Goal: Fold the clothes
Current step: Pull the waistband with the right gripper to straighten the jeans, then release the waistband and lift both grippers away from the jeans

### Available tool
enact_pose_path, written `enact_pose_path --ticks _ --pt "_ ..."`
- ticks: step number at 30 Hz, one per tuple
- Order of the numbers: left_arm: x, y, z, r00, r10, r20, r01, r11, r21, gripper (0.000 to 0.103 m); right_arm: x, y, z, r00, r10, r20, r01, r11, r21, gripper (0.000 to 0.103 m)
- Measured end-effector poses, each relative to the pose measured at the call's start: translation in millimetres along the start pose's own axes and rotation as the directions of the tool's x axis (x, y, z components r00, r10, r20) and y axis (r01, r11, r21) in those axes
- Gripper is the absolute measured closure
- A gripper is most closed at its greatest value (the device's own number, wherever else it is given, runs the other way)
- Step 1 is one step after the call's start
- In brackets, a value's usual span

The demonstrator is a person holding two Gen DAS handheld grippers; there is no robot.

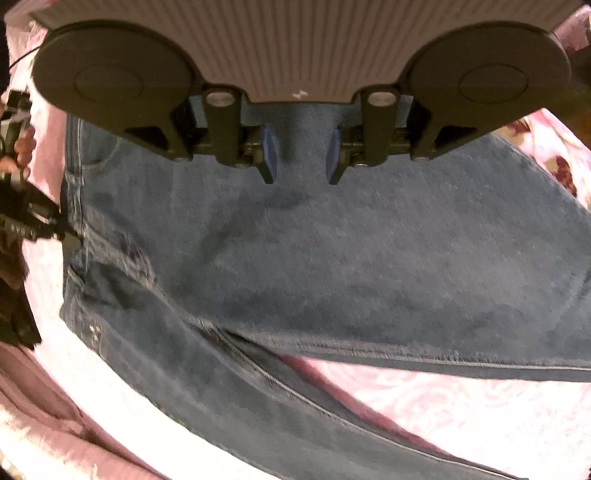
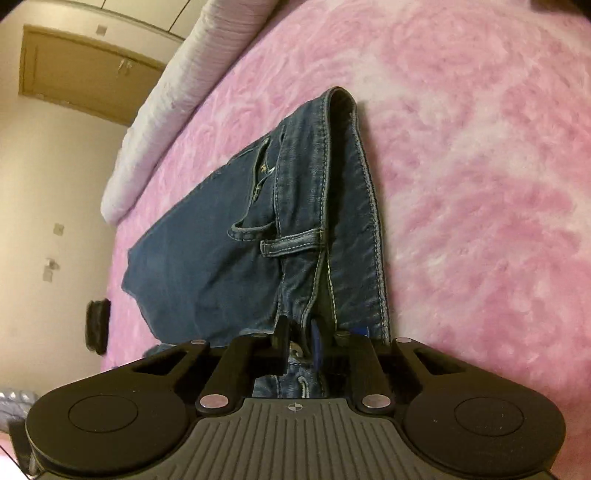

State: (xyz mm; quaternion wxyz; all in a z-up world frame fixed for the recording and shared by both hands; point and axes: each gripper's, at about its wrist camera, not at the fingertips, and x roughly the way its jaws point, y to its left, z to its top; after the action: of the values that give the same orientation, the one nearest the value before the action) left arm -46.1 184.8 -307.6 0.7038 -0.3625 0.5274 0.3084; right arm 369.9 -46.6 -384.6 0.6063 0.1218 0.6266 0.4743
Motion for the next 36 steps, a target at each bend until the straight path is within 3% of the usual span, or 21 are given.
enact_pose_path --ticks 2,4,5,6,11,16,17,18,20,21,23,24,25,27,28,29,31,33,34,36 --pt "-2 5 7 1.000 0.006 0.014 -0.006 1.000 -0.013 0.078 2 -4 2 1.000 0.012 0.000 -0.012 0.999 0.035 0.083" --pt "-4 8 14 0.999 0.016 0.031 -0.015 1.000 -0.019 0.078 3 1 3 1.000 -0.015 0.002 0.015 1.000 -0.003 0.084" --pt "-4 9 17 0.999 0.022 0.036 -0.021 1.000 -0.019 0.078 2 5 2 0.999 -0.038 0.005 0.038 0.999 -0.037 0.098" --pt "-5 9 19 0.999 0.027 0.038 -0.027 1.000 -0.015 0.078 1 11 1 0.998 -0.067 0.008 0.067 0.995 -0.074 0.100" --pt "-6 16 23 0.998 0.048 0.050 -0.049 0.999 0.005 0.078 -24 53 -14 0.969 -0.236 0.077 0.247 0.941 -0.230 0.101" --pt "-6 26 22 0.996 0.066 0.061 -0.068 0.997 0.029 0.078 -10 41 -21 0.942 -0.331 0.062 0.336 0.925 -0.176 0.100" --pt "-7 28 22 0.996 0.070 0.063 -0.072 0.997 0.034 0.078 -11 46 -20 0.937 -0.345 0.059 0.350 0.923 -0.160 0.095" --pt "-7 30 22 0.995 0.073 0.065 -0.076 0.996 0.038 0.078 -14 53 -20 0.918 -0.389 0.075 0.396 0.903 -0.165 0.090" --pt "-7 33 22 0.994 0.080 0.069 -0.084 0.995 0.048 0.078 -25 79 -30 0.811 -0.557 0.181 0.585 0.777 -0.230 0.078" --pt "-7 35 22 0.994 0.084 0.072 -0.088 0.995 0.052 0.078 -32 91 -37 0.774 -0.588 0.234 0.632 0.736 -0.244 0.077" --pt "-3 43 18 0.994 0.087 0.060 -0.091 0.994 0.062 0.078 -52 110 -62 0.812 -0.498 0.303 0.570 0.788 -0.234 0.077" --pt "0 48 15 0.995 0.087 0.049 -0.091 0.994 0.068 0.078 -58 115 -79 0.853 -0.435 0.288 0.500 0.839 -0.213 0.077" --pt "3 53 12 0.995 0.088 0.038 -0.091 0.993 0.073 0.078 -59 117 -96 0.880 -0.395 0.265 0.450 0.872 -0.195 0.077" --pt "9 62 6 0.996 0.089 0.016 -0.090 0.992 0.083 0.078 -44 114 -129 0.899 -0.399 0.183 0.428 0.888 -0.166 0.077" --pt "12 67 3 0.996 0.090 0.005 -0.090 0.992 0.088 0.078 -35 110 -145 0.893 -0.428 0.137 0.446 0.882 -0.150 0.077" --pt "14 72 0 0.996 0.092 -0.008 -0.090 0.991 0.098 0.078 -30 108 -160 0.864 -0.492 0.105 0.503 0.853 -0.141 0.078" --pt "5 83 -6 0.995 0.100 -0.022 -0.096 0.985 0.144 0.078 -33 115 -189 0.808 -0.575 0.130 0.589 0.797 -0.135 0.077" --pt "-11 93 -12 0.994 0.106 -0.017 -0.101 0.976 0.191 0.078 -41 138 -213 0.737 -0.657 0.157 0.676 0.723 -0.146 0.073" --pt "-24 97 -15 0.994 0.106 -0.006 -0.102 0.972 0.214 0.078 -51 155 -224 0.726 -0.663 0.185 0.687 0.713 -0.141 0.073" --pt "-55 105 -17 0.995 0.096 0.011 -0.096 0.965 0.245 0.078 -69 189 -241 0.745 -0.620 0.245 0.654 0.751 -0.090 0.073"
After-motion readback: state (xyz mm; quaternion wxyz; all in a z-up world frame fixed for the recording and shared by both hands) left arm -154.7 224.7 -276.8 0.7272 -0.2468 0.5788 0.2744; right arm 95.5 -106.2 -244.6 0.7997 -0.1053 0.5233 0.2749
